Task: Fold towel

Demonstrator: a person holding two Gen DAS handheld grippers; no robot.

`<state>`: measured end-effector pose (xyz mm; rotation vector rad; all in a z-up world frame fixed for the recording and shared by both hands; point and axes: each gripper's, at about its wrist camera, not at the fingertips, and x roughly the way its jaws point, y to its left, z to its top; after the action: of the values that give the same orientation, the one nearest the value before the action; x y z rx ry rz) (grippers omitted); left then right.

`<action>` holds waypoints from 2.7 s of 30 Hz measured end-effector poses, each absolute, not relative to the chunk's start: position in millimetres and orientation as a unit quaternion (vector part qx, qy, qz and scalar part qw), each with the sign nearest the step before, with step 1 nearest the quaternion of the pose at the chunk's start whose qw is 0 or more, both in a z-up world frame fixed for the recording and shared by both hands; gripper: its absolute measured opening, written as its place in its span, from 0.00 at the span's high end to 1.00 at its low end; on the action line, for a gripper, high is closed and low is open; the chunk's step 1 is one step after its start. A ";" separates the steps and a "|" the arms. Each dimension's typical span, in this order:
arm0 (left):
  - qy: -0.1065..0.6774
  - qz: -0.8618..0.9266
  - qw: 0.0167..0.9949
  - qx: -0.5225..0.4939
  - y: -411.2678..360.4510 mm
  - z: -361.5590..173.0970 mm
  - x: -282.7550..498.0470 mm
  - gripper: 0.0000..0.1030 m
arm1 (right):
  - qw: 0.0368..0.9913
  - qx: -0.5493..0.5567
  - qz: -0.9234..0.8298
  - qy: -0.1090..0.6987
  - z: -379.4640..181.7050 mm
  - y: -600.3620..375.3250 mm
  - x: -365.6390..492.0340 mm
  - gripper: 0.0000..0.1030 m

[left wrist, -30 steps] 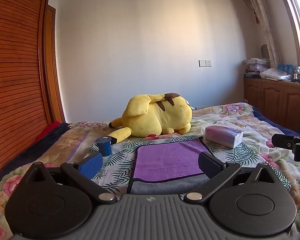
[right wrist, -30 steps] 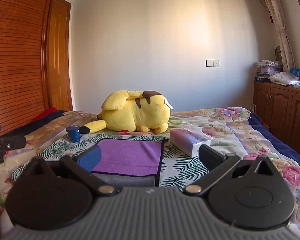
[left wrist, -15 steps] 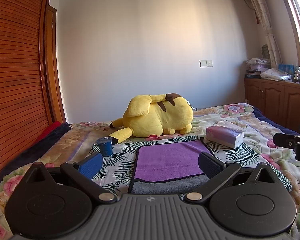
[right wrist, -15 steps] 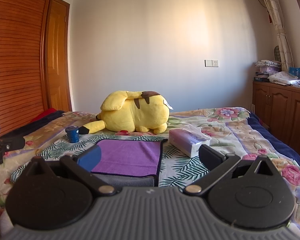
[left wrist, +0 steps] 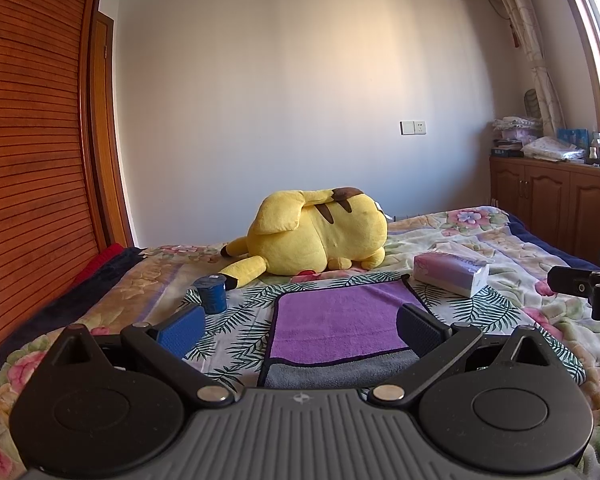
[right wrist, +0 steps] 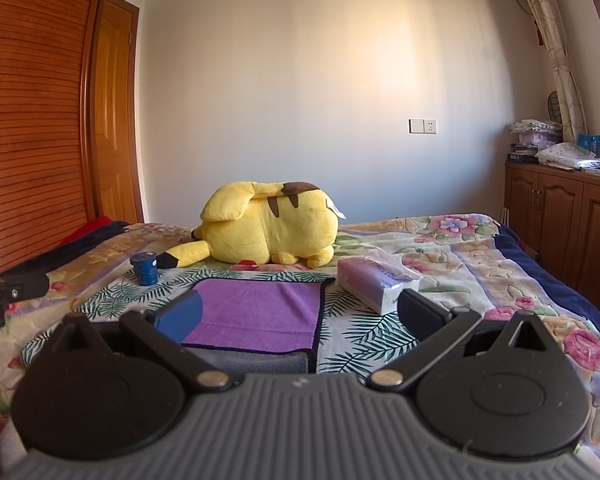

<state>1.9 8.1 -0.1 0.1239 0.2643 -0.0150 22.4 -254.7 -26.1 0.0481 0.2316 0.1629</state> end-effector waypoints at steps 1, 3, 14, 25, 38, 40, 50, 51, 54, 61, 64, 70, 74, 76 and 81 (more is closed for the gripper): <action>0.132 -0.008 0.989 0.062 8.1 -0.2 1.9 0.00 | 0.990 0.024 0.081 0.116 -26.1 -254.8 22.5 0.00; 0.131 -0.008 0.989 0.062 7.7 -0.3 1.7 0.00 | 0.990 0.024 0.081 0.116 -26.1 -254.9 22.5 0.00; 0.131 -0.008 0.989 0.062 7.1 -0.6 1.5 0.00 | 0.990 0.024 0.081 0.116 -26.4 -255.3 22.8 0.00; 0.131 -0.008 0.989 0.062 8.8 -1.9 2.9 0.00 | 0.990 0.024 0.082 0.116 -27.4 -251.5 22.9 0.00; 0.134 -0.007 0.989 0.063 10.5 1.1 5.0 0.00 | 0.989 0.025 0.082 0.118 -28.9 -253.4 23.5 0.00; 0.137 -0.007 0.989 0.063 11.5 1.3 6.5 0.00 | 0.989 0.025 0.082 0.118 -28.9 -253.2 23.4 0.00; 0.167 -0.011 0.983 0.072 4.6 -6.3 11.9 0.00 | 0.988 0.022 0.088 0.129 -30.7 -247.6 26.9 0.00; 0.171 -0.012 0.982 0.072 4.2 -7.3 13.0 0.00 | 0.987 0.021 0.089 0.130 -31.1 -246.9 27.8 0.00; 0.183 -0.013 0.980 0.076 3.1 -10.7 16.7 0.00 | 0.986 0.017 0.093 0.138 -32.6 -244.4 31.0 0.00; 0.207 -0.013 0.975 0.078 3.5 -17.6 25.5 0.00 | 0.984 0.010 0.097 0.152 -35.4 -240.6 37.8 0.00; 0.215 -0.013 0.973 0.078 3.1 -19.5 29.2 0.00 | 0.983 0.005 0.098 0.157 -37.1 -238.2 41.4 0.00; 0.225 -0.021 0.971 0.082 0.2 -23.1 35.0 0.00 | 0.981 -0.004 0.103 0.165 -40.1 -236.2 48.1 0.00; 0.231 -0.021 0.969 0.084 1.1 -24.6 40.6 0.00 | 0.979 -0.009 0.107 0.171 -41.5 -232.9 52.0 0.00; 0.235 -0.020 0.968 0.082 2.2 -25.5 44.0 0.00 | 0.979 -0.010 0.107 0.174 -42.2 -232.2 54.8 0.00; 0.233 -0.018 0.968 0.094 1.8 -28.1 52.4 0.00 | 0.977 -0.011 0.110 0.184 -45.1 -232.6 62.8 0.00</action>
<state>52.4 1.8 -28.1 0.1908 0.4713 -0.0369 62.8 -232.6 -45.1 -0.0227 0.3703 0.2213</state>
